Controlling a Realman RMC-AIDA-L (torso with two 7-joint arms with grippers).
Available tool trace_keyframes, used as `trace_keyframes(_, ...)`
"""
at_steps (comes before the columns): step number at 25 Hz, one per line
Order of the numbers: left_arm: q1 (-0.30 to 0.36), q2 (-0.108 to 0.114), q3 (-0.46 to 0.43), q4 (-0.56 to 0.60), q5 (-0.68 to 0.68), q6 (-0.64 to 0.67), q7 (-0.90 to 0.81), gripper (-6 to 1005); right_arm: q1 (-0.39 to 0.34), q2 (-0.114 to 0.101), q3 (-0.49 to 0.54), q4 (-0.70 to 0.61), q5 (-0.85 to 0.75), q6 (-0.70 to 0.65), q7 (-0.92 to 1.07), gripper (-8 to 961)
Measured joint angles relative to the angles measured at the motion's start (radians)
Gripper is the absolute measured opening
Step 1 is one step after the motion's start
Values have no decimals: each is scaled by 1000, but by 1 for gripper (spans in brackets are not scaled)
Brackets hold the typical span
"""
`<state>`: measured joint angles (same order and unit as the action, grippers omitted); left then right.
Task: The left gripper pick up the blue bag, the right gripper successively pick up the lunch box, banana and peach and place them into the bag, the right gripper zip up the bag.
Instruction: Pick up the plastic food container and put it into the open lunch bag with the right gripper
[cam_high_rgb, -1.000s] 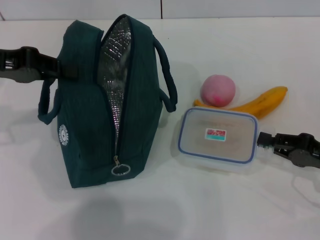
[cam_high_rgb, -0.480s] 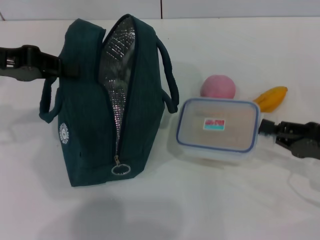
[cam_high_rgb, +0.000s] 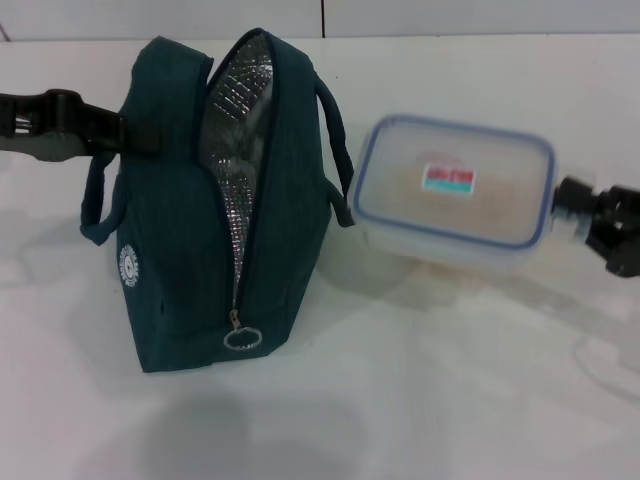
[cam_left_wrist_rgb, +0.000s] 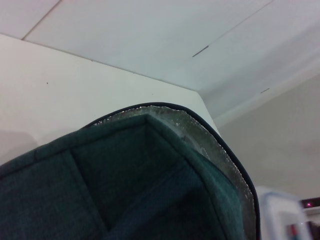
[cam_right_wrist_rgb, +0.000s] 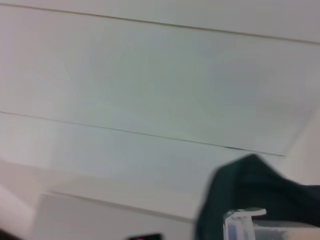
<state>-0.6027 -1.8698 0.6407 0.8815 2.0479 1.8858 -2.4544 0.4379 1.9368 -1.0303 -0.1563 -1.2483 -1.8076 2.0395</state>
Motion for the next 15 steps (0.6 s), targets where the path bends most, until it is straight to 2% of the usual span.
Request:
trace_keyframes(7,-12,-5,0,-2,0,-1,0,35,35,1,32,-2,73,-106,64,137)
trace_keyframes(15,-28,-17,2,-6,-18,7,-1,35,80,18,43,-1,101,-104,93,148)
